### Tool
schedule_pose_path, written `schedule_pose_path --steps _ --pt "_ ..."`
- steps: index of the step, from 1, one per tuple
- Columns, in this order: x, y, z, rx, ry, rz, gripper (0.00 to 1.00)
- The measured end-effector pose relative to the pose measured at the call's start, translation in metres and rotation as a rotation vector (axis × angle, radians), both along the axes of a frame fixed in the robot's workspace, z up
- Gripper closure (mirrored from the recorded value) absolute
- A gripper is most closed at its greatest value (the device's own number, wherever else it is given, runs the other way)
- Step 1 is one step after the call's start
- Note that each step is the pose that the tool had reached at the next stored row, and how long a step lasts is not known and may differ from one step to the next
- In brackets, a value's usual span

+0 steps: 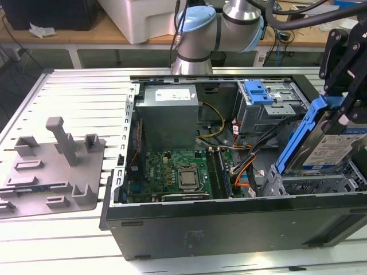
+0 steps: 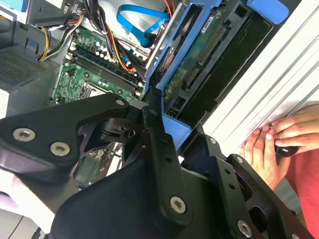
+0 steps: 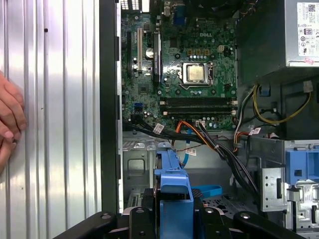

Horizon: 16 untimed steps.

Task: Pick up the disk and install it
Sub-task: 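Insert the disk into the insertion slot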

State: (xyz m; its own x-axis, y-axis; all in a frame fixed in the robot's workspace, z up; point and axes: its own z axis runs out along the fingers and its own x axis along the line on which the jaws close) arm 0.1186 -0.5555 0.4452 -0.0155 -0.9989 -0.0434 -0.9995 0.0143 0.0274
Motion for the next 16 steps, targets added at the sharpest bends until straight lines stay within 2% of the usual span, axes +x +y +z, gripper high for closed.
schedule_pose_path --steps 16 --pt "0.0000 0.0000 -0.0058 0.0000 0.0000 0.000 0.64"
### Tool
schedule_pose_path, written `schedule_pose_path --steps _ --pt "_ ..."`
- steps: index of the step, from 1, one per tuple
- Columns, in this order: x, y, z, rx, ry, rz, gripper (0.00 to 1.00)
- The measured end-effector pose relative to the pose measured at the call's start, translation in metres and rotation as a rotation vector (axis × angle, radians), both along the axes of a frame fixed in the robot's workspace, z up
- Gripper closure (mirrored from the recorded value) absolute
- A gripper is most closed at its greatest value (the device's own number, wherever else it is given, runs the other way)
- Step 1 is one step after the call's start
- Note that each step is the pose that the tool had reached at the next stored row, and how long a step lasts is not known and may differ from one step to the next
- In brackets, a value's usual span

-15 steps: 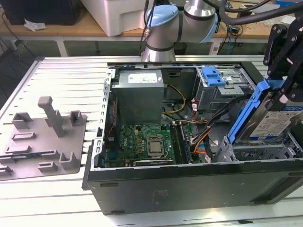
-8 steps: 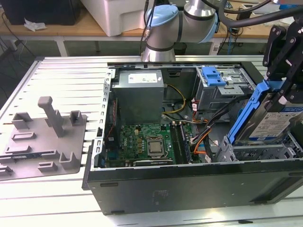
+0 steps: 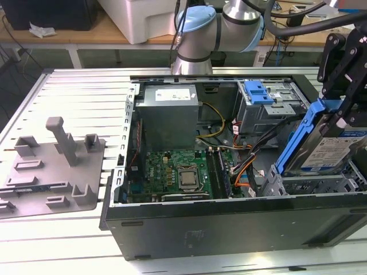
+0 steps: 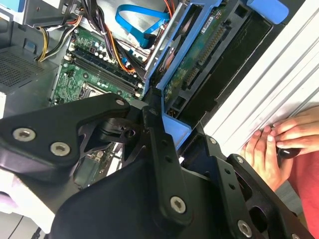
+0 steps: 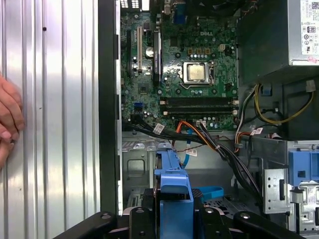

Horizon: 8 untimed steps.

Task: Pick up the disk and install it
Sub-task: 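Insert the disk into the insertion slot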

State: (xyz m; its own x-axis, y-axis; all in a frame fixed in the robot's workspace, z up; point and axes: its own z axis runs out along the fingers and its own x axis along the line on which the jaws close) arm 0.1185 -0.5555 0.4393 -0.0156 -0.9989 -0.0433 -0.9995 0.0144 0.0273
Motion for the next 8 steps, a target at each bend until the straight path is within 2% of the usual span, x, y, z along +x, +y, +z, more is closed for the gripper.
schedule_pose_path --steps 8 --pt "0.0000 0.0000 -0.0027 -0.0002 0.0000 0.000 0.64"
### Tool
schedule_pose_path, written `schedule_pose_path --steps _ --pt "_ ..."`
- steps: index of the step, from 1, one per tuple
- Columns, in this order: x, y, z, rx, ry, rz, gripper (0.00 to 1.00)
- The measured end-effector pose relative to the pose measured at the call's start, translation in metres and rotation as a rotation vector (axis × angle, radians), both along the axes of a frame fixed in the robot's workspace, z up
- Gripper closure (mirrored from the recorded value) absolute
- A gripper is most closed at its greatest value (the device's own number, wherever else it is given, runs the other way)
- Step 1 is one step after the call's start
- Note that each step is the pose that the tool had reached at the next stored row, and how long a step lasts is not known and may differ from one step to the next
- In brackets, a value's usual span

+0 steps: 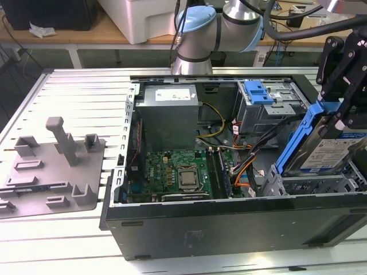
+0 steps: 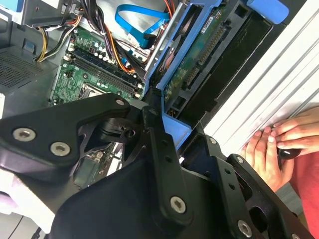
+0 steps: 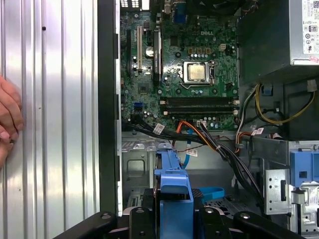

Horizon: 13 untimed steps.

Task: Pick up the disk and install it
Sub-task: 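Insert the disk into the insertion slot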

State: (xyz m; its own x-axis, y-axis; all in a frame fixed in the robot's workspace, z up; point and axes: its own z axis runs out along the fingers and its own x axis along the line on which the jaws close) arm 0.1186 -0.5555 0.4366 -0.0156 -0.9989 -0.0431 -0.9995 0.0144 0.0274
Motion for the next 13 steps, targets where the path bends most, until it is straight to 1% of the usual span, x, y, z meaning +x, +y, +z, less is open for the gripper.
schedule_pose_path --steps 3,13 --pt "0.000 0.0000 -0.0015 0.0002 -0.0001 0.000 0.64" --pt "0.000 0.0000 -0.0164 0.0002 0.0000 0.000 0.64"
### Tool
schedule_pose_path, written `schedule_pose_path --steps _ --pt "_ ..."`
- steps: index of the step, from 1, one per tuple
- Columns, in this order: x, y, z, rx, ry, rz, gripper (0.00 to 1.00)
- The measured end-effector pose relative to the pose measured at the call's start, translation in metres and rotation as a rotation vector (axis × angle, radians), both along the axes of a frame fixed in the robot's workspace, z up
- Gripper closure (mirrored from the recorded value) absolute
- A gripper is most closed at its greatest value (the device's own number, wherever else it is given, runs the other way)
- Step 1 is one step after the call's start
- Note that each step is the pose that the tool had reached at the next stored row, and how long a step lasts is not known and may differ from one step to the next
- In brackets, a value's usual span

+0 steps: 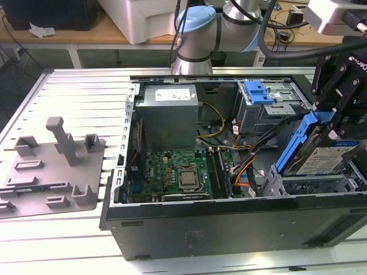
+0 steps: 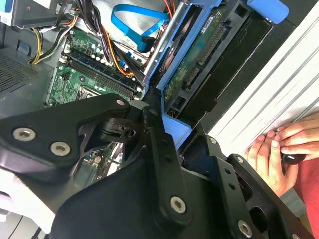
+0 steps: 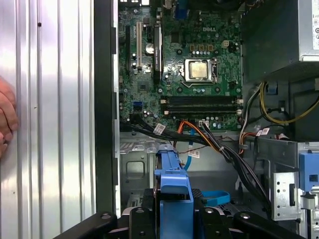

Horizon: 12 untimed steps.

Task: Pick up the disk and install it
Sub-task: 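Insert the disk into the insertion slot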

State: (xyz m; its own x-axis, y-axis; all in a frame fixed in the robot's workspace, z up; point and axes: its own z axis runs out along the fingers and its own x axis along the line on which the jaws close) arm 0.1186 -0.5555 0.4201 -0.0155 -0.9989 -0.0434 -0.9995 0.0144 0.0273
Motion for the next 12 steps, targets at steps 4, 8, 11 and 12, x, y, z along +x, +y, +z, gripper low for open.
schedule_pose_path --steps 4,8,11,12 --pt "0.0000 0.0000 -0.0026 -0.0001 0.0000 0.000 0.64" --pt "0.0000 0.0000 -0.0038 0.0000 0.0000 0.000 0.64" --pt "0.0000 0.0000 -0.0055 0.0000 0.0000 0.000 0.64" --pt "0.0000 0.0000 -0.0057 0.0000 0.0000 0.000 0.64"
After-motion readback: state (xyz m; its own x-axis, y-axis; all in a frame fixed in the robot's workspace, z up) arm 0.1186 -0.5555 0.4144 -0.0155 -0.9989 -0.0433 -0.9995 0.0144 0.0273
